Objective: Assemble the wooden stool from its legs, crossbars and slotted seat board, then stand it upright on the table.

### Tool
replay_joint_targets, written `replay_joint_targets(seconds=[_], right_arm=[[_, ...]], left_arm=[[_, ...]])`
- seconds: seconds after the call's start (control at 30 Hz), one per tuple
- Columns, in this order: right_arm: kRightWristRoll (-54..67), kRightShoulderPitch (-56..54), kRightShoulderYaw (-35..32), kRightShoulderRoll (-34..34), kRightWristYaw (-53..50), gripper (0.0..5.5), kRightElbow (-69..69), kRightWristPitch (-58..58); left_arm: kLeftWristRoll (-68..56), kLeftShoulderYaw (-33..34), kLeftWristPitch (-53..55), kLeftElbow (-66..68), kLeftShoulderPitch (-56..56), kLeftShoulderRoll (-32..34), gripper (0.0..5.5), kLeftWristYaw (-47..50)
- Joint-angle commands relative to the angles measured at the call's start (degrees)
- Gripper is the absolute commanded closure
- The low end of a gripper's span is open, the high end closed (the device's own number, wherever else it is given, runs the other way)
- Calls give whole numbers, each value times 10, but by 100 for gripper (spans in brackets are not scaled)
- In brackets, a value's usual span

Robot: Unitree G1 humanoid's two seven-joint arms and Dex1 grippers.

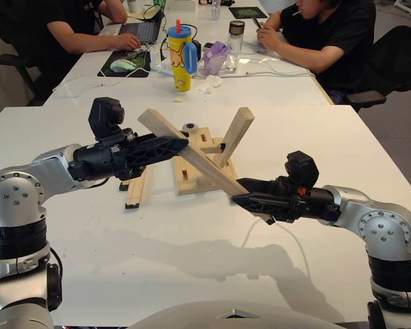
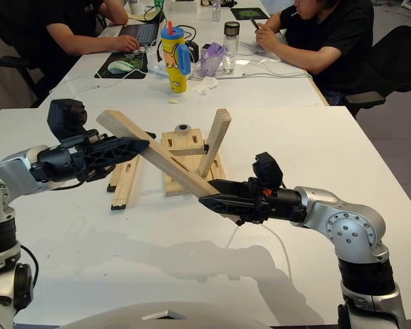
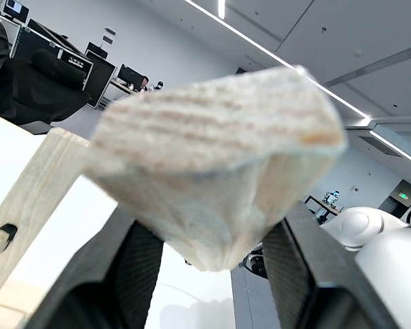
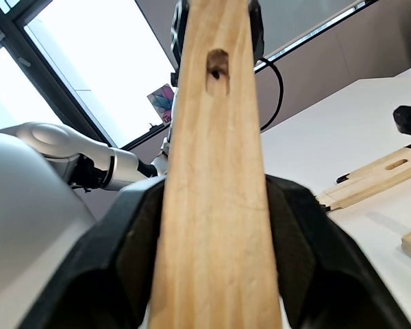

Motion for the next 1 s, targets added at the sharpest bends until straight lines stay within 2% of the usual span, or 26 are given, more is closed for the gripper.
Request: replay_joint_targets(seconds=[0.03,0.13,0.2,0.27,0.33,0.43,0.7,0.87,1.0], right_arm=[[-15,-5,-8,-5,-8,270,27,-6],[-69,7,14,-7,-11,214,40,-26],[-155,11,57,1,-25,179,51,-75],[-204,15,88,18,-36,177,53,-105],[-286,5,131,56,-93,177,85,-147],[-406,-6,193,76,-140,177,129,-209],[-513,-32,256,114,-145,177,168,-263],[-550,-39,269,149,-172,177,174,-270],[-577,-49,273,173,-193,177,187,-273]], left_arm=[[51,10,1,6,45,38,349,-24],[97,25,-16,34,68,59,349,-50],[138,36,-38,55,82,74,349,-69],[174,41,-61,75,84,83,349,-81],[221,41,-96,98,73,94,349,-97],[262,35,-126,115,58,104,349,-127],[386,-11,-234,162,0,76,349,-151],[447,-66,-288,188,-33,45,349,-180],[500,-105,-311,214,-50,54,349,-212]])
